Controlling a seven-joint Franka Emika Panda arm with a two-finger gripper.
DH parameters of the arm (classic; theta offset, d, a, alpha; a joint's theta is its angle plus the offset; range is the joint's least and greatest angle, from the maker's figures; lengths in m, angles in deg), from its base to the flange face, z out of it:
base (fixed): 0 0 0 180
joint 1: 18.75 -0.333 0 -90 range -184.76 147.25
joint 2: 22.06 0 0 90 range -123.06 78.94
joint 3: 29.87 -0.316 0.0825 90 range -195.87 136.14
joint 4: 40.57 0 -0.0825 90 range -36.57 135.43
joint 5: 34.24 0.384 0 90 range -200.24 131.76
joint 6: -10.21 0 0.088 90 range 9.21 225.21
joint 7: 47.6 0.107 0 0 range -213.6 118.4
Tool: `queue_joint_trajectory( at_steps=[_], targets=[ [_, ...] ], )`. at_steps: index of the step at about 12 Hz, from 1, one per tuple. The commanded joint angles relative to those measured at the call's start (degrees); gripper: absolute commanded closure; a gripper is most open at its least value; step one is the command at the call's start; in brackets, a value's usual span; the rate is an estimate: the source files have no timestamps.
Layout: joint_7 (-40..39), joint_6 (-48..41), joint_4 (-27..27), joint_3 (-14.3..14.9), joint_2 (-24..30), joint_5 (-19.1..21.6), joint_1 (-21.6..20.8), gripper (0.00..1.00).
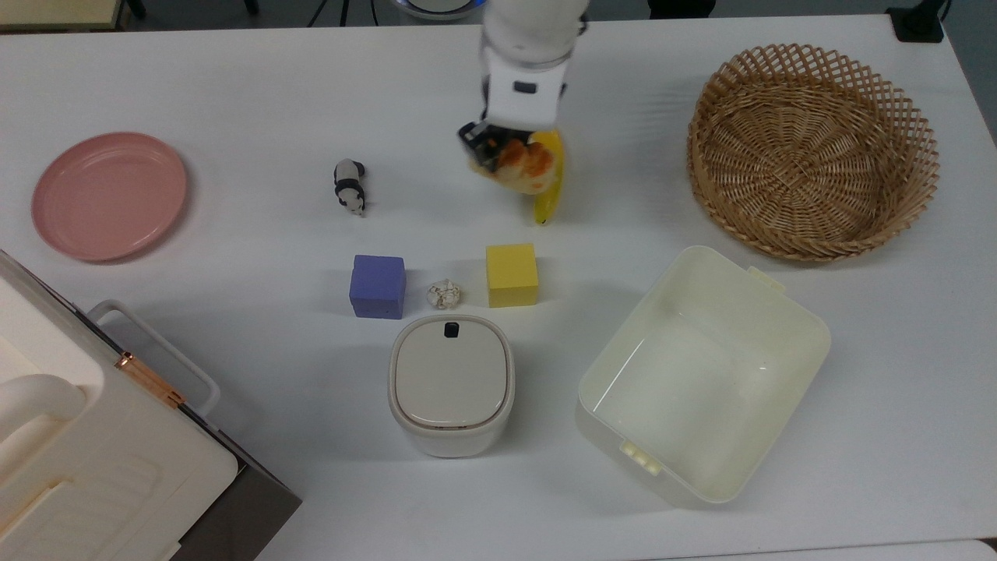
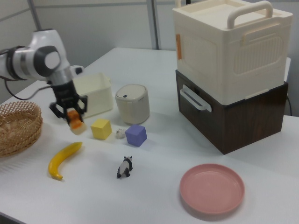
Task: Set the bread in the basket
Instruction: 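Lift the bread roll and carry it over the wicker basket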
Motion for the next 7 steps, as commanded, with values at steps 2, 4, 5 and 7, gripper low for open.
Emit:
queue_joint_trajectory(
  at_steps=[2,4,5,7],
  targets=[
    [17.64,-2.04,-4.67,0.41,-0.06,1.21,-9.98,0.54],
    [25.82,-2.04,-5.91,0.41,-0.06,1.21,-16.04,0.54],
    [29.43,-1.87,-6.87,0.41,-0.50,1.91,-18.94,0.54],
    [36.02,-1.43,-8.62,0.41,-1.46,3.40,-24.22,0.53]
  ],
)
